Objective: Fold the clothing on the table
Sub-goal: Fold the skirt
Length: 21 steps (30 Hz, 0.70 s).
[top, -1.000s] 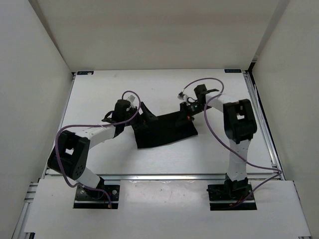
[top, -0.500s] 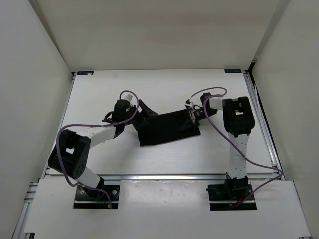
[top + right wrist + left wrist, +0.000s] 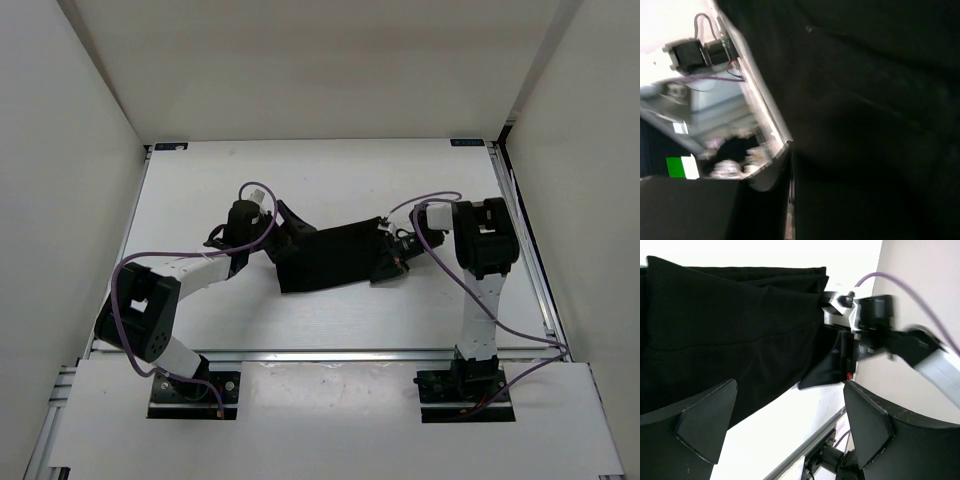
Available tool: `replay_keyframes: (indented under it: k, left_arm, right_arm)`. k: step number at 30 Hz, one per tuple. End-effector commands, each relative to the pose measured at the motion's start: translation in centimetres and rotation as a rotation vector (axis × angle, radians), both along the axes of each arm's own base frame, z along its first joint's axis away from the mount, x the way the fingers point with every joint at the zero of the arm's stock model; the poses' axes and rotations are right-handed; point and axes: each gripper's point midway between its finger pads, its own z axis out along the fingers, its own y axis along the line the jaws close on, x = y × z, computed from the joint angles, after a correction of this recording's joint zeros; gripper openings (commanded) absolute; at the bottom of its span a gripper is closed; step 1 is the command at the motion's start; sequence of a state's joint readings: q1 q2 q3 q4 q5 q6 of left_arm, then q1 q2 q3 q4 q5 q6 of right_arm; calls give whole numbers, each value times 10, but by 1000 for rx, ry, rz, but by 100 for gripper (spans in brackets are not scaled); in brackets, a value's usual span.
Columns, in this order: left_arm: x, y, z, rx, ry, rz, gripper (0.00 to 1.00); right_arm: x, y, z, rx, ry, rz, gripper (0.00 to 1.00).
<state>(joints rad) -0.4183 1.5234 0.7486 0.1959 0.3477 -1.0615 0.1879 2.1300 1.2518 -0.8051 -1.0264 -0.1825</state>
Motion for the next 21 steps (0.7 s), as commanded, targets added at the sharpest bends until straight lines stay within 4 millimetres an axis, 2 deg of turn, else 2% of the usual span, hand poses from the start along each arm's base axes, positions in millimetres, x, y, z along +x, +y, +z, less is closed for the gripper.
replay_keyframes:
  k: [1,3,6,9,10,11,12,14,15,17,19,20,21]
  left_arm:
    - [4,0,27,-5,-69,-3,98]
    - [3,1,28,-5,-68,-4,99]
    - [2,3,32,-9,-75,0,99]
    - [7,2,39,-6,-91,-5,99]
    - [7,-3,48,-6,-109,-16,99]
    - [6,-4,42,33,-100,-24,99]
    - [4,-14,43,45,-88,-52,99]
    - [-4,-35,40,-7,-48,-111,99]
    - [-11,-50,37,-41,-29,-145,99]
    - [-19,-69,30,-25,-27,-177,98]
    - [-17,-74,11,31,-4,-172,99]
    - [-16,-73,5,42,13,-169,91]
    - [-18,-76,-5,35,34,-188,69]
  right_arm:
    - [-2,-16,-16,3,168,-70,0]
    - [8,-22,-19,0,146,-89,0]
    - [22,-26,-3,10,68,-97,0]
    - [36,-32,30,41,-70,-122,0]
    - [38,-33,51,67,-140,-134,0]
    - [42,-36,69,93,-215,-166,0]
    - [48,-43,86,104,-313,-202,0]
    - [55,-52,102,90,-429,-247,0]
    - [61,-60,102,60,-481,-264,0]
    - [61,-62,112,44,-541,-246,0]
    - [54,-60,109,41,-512,-227,0]
    - [54,-60,113,42,-525,-220,0]
    - [49,-61,109,41,-505,-222,0]
